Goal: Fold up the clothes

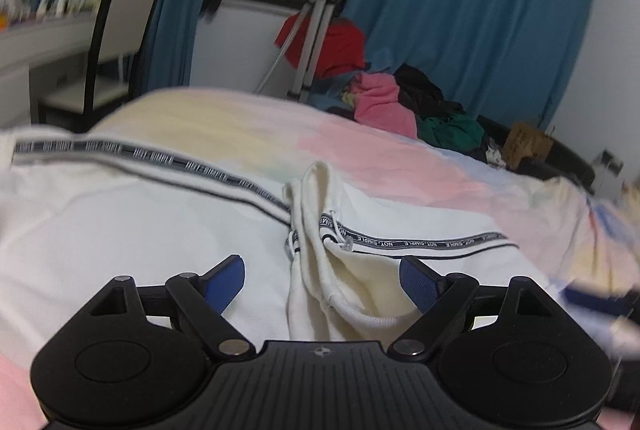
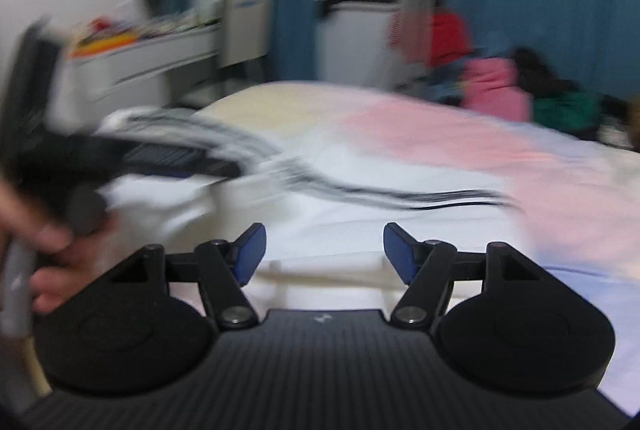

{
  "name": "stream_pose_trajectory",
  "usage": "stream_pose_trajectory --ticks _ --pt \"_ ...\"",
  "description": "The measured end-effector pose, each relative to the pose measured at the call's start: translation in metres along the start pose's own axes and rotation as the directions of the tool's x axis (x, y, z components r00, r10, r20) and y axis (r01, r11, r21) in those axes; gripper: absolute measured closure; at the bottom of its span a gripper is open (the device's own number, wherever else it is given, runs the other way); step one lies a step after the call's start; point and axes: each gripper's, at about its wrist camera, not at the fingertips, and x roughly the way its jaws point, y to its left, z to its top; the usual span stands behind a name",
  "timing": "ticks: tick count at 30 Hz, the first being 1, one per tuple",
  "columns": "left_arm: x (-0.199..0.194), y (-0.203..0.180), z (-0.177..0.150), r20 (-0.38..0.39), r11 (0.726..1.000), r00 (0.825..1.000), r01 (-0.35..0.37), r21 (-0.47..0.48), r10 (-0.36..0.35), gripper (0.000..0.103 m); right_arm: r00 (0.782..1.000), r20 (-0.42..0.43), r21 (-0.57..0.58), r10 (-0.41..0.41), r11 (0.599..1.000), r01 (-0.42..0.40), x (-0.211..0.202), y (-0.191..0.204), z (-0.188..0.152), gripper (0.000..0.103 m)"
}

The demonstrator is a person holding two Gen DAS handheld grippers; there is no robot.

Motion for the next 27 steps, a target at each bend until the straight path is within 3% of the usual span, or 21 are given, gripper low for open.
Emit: stream_pose_trajectory --ticks 3,6,10,12,16,21,24,27 --pt "0.005 -0.010 -0.006 0.016 0.998 1.000 -0.018 0.060 0.017 0.017 0.991 -0.017 0.156 -0.134 0.978 0.135 -0.001 -0.034 -0.007 0.036" --pt "0.015 -0.012 -0.013 -0.021 0.994 0.998 -0.063 0.084 0.065 0.017 0.979 -0.023 0.280 -0.201 0.939 0.199 0.005 -0.062 -0.019 0.035" --pt "0.030 -0.012 -0.026 -0.114 0.983 0.983 -0.126 0.130 0.141 0.015 0.973 -0.090 0.321 -0.211 0.919 0.229 0.021 -0.079 -0.036 0.036" --pt "0.036 -0.006 -0.031 -0.167 0.982 0.972 -0.146 0.117 0.165 0.008 0.973 -0.118 0.342 -0.196 0.912 0.225 0.031 -0.080 -0.041 0.033" --pt "0.037 0.004 -0.033 -0.187 0.986 0.969 -0.148 0.074 0.160 0.007 0.970 -0.136 0.309 -0.199 0.922 0.233 0.044 -0.076 -0.044 0.025" --pt "0.026 0.008 -0.029 -0.176 0.989 0.973 -0.147 0.027 0.149 0.008 0.970 -0.138 0.312 -0.199 0.921 0.233 0.049 -0.079 -0.045 0.025" --pt "0.003 0.021 -0.019 -0.164 0.987 0.977 -0.148 -0.066 0.136 0.008 0.970 -0.139 0.317 -0.198 0.919 0.233 0.049 -0.080 -0.046 0.025" --pt "-0.027 0.051 -0.006 -0.147 0.957 0.978 -0.180 -0.229 0.148 0.008 0.970 -0.142 0.317 -0.200 0.919 0.236 0.047 -0.079 -0.045 0.026"
